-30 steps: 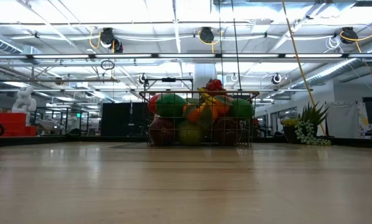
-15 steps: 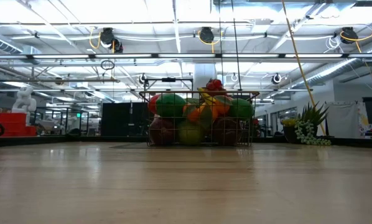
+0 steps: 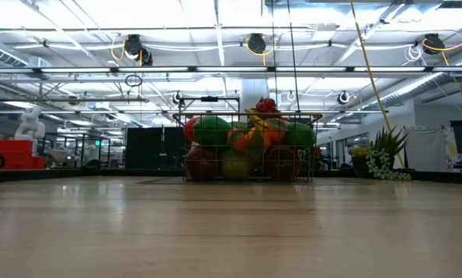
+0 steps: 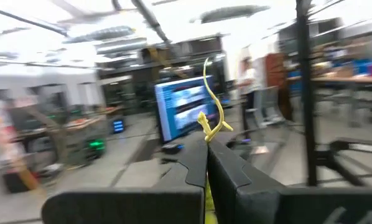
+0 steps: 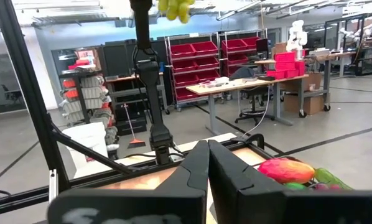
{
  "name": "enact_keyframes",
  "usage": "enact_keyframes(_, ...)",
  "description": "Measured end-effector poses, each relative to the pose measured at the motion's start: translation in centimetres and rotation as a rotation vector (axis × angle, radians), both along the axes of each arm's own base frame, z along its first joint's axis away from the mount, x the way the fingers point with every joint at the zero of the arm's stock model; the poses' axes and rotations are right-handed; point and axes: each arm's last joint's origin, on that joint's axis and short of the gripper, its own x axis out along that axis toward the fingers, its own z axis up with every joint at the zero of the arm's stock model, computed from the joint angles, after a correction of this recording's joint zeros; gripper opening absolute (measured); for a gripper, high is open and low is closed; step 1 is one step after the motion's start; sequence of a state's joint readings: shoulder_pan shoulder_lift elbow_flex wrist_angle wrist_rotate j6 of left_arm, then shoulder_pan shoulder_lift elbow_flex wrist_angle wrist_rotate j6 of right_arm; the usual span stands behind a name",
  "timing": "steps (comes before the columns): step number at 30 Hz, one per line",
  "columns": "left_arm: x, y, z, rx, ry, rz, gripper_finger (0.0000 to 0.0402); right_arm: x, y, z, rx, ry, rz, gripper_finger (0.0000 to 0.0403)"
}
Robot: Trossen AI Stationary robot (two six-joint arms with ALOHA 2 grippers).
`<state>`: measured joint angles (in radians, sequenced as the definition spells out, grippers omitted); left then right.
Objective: Build produce basket
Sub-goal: Put the green grapes into the brown wire basket
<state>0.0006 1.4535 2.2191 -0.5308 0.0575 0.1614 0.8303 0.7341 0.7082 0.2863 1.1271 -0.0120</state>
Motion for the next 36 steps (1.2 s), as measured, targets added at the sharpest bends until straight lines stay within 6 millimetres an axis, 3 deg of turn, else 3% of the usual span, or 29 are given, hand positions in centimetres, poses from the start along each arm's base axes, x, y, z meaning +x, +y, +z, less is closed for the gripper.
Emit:
enact_keyframes(10,0.6,1.2,-0.8,-0.006,0.072,0.394,0.0010,0.0,-0.1,-0.1,0.002,0.012,-0.054,0.0000)
enact_keyframes(20,2.5,3.3,-2.4,-0.096,0.165,0.638,0.0009,-0.1,-0.2,-0.1,0.009,0.014,-0.080,0.0000)
enact_keyframes(28,4.5,4.7,-3.7,-0.175,0.200,0.773,0.0010,0.1,-0.3,-0.8,-0.039,0.039,-0.093,0.0000)
enact_keyframes(36,6.6,5.7,-5.4,-0.235,0.259,0.762,0.0009,0.0,-0.9,-1.7,-0.026,0.038,-0.113,0.0000)
